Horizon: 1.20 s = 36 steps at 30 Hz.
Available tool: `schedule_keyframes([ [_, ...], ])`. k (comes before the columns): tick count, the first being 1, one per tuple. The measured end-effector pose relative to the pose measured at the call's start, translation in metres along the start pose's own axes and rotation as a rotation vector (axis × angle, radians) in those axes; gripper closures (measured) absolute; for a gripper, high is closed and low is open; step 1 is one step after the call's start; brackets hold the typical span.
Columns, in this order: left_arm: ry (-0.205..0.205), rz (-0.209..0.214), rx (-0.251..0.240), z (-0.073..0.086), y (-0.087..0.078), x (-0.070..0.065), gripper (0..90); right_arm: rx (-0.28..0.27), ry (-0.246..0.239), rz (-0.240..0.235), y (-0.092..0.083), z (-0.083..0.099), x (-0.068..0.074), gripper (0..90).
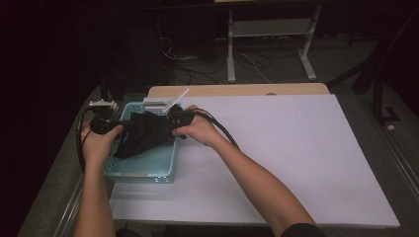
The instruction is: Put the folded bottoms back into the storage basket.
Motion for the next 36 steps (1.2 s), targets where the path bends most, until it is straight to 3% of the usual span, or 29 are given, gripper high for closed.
schedule_keyframes([
  [7,0.012,0.024,0.030,0.008,0.005,-0.004,82.5,0.019,-0.010,-0.007,0.001,0.015,0.004,76.9],
  [16,0.029,0.031,0.048,0.010,0.010,-0.009,82.5,-0.029,-0.022,-0.010,-0.020,0.020,0.014,70.2],
  [19,0.029,0.025,0.048,0.009,0.012,-0.008,82.4,-0.046,-0.022,-0.002,-0.030,0.021,0.016,64.9],
  [24,0.022,-0.028,0.057,0.010,0.020,0.002,81.5,-0.071,-0.015,0.016,-0.045,0.025,0.017,56.5],
  [30,-0.019,-0.064,0.015,0.007,0.021,0.013,69.6,-0.088,0.007,0.042,-0.061,0.034,0.015,48.5],
  [36,-0.015,-0.040,0.002,0.003,0.017,0.010,59.2,-0.105,0.022,0.061,-0.077,0.045,0.012,45.7],
])
Point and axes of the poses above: each handheld gripper's, and its own axes: y roughly forward along the jaws, z roughly out of its underside, x roughly to its left, the point moved 8 cm from there along y, roughly forward along the jaws, and after that the axes turned 15 degrees about -z, right-handed, at the moved point
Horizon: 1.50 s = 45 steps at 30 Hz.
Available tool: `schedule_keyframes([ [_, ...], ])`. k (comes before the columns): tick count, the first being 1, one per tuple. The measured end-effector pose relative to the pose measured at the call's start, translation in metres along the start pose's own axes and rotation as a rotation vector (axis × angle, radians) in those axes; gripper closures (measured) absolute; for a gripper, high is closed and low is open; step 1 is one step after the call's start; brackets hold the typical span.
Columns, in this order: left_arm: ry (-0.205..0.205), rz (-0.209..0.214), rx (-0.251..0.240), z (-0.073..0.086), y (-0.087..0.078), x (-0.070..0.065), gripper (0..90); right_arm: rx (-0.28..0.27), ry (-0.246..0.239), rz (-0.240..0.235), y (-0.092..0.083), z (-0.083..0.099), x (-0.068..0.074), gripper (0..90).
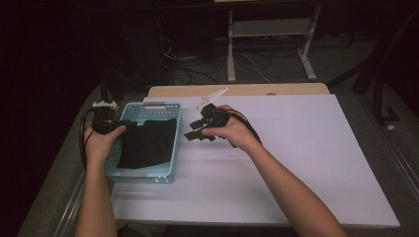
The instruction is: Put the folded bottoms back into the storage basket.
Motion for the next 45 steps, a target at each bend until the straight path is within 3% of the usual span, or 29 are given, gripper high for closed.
schedule_keyframes([
  [12,0.071,0.160,0.007,-0.007,-0.005,-0.046,44.9,-0.022,0.027,0.022,-0.032,0.022,-0.003,40.2],
  [14,0.088,0.182,0.009,-0.006,-0.006,-0.054,40.6,-0.013,0.022,0.025,-0.038,0.029,-0.003,37.7],
  [17,0.078,0.227,-0.003,-0.009,-0.010,-0.066,34.5,-0.015,0.023,0.028,-0.047,0.039,-0.003,34.7],
  [19,0.103,0.257,-0.012,-0.010,-0.013,-0.073,29.3,-0.017,0.020,0.045,-0.052,0.044,-0.003,32.8],
  [21,0.110,0.267,-0.022,-0.012,-0.016,-0.079,28.4,-0.029,0.016,0.060,-0.060,0.050,-0.003,30.9],
  [25,0.163,0.257,-0.009,-0.009,-0.019,-0.092,27.5,-0.041,0.023,0.080,-0.073,0.060,-0.002,27.7],
  [28,0.189,0.297,-0.038,-0.008,-0.024,-0.105,23.7,-0.056,0.029,0.118,-0.084,0.067,-0.003,27.0],
  [33,0.217,0.313,-0.067,-0.004,-0.034,-0.123,18.4,-0.053,0.039,0.158,-0.101,0.083,-0.002,24.2],
  [38,0.262,0.383,-0.093,0.009,-0.046,-0.145,16.6,-0.051,0.044,0.181,-0.115,0.097,0.004,22.5],
  [45,0.307,0.422,-0.137,0.024,-0.060,-0.167,15.8,-0.076,0.055,0.211,-0.138,0.119,0.013,22.6],
])
Point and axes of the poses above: each handheld gripper's, and its own axes: y roughly forward along the jaws, z roughly out of its underside, x roughly to its left, the point moved 8 cm from there along y, roughly forward along the jaws, and after that the axes turned 15 degrees about -z, right-handed, at the moved point
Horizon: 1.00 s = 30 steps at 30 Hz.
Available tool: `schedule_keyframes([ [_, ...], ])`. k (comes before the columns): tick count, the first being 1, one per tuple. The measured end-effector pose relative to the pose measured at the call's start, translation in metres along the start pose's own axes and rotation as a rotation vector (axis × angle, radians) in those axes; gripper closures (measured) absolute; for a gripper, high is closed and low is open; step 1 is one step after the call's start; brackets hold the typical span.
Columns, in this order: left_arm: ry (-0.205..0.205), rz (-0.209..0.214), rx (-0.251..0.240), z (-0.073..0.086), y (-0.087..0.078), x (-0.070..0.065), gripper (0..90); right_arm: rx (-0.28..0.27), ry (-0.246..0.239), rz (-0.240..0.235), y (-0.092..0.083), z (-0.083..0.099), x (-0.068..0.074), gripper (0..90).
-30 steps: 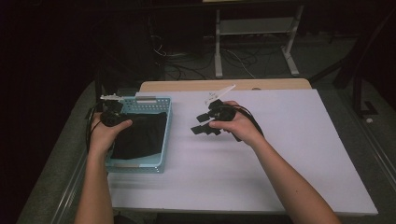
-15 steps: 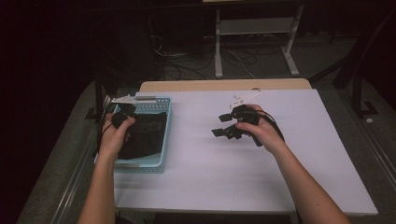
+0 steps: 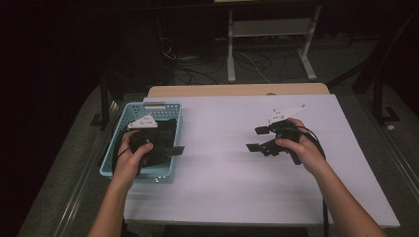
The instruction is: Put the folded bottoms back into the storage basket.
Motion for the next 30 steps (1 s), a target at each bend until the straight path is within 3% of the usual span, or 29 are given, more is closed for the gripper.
schedule_keyframes([
  [4,0.035,0.025,0.020,0.011,0.000,-0.015,15.8,-0.019,0.022,0.011,-0.015,0.014,0.002,23.0],
  [8,0.020,0.051,0.005,0.021,0.000,-0.025,15.8,-0.027,0.040,0.024,-0.027,0.029,0.005,23.2],
  [11,0.032,0.070,0.052,0.034,0.001,-0.031,16.1,-0.028,0.047,0.036,-0.037,0.041,0.008,23.3],
  [13,0.028,0.069,0.048,0.036,0.001,-0.033,16.1,-0.027,0.049,0.040,-0.043,0.048,0.011,23.3],
  [17,0.030,0.059,0.042,0.035,0.003,-0.035,15.6,-0.026,0.042,0.043,-0.053,0.062,0.017,23.1],
  [30,0.037,0.025,-0.066,0.018,-0.012,-0.035,15.6,-0.038,0.026,0.061,-0.074,0.096,0.031,20.9],
])
Point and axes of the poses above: each handheld gripper's, and its own axes: y roughly forward along the jaws, z roughly out of its underside, x roughly to its left, the point moved 8 cm from there along y, roughly forward along the jaws, and after that the axes turned 15 degrees about -z, right-handed, at the moved point
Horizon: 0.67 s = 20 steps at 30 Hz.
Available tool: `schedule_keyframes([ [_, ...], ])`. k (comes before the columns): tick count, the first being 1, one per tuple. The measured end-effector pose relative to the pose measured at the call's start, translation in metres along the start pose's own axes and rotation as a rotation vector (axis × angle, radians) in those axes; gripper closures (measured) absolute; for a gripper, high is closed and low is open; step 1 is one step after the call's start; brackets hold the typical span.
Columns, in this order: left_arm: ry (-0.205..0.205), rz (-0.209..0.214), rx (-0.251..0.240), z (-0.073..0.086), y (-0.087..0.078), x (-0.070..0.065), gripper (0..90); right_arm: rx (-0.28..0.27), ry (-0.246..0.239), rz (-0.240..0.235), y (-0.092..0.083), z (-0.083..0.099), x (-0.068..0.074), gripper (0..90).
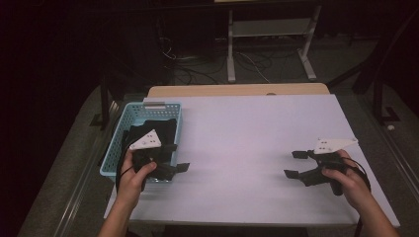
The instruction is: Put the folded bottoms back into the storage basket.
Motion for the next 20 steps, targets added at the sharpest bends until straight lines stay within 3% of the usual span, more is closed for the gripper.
schedule_keyframes([
  [7,-0.014,0.017,-0.031,-0.003,0.000,-0.002,15.5,0.014,0.015,0.011,-0.009,0.015,0.002,20.1],
  [20,-0.007,0.019,-0.029,-0.001,0.002,-0.002,15.5,0.015,0.000,0.019,-0.009,0.012,0.001,20.1],
])
Point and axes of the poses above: each handheld gripper's, and its own axes: y roughly forward along the jaws, z roughly out of its underside, x roughly to its left, the point moved 8 cm from there along y, roughly forward along the jaws, and after that the axes turned 15 degrees about -z, right-handed, at the moved point
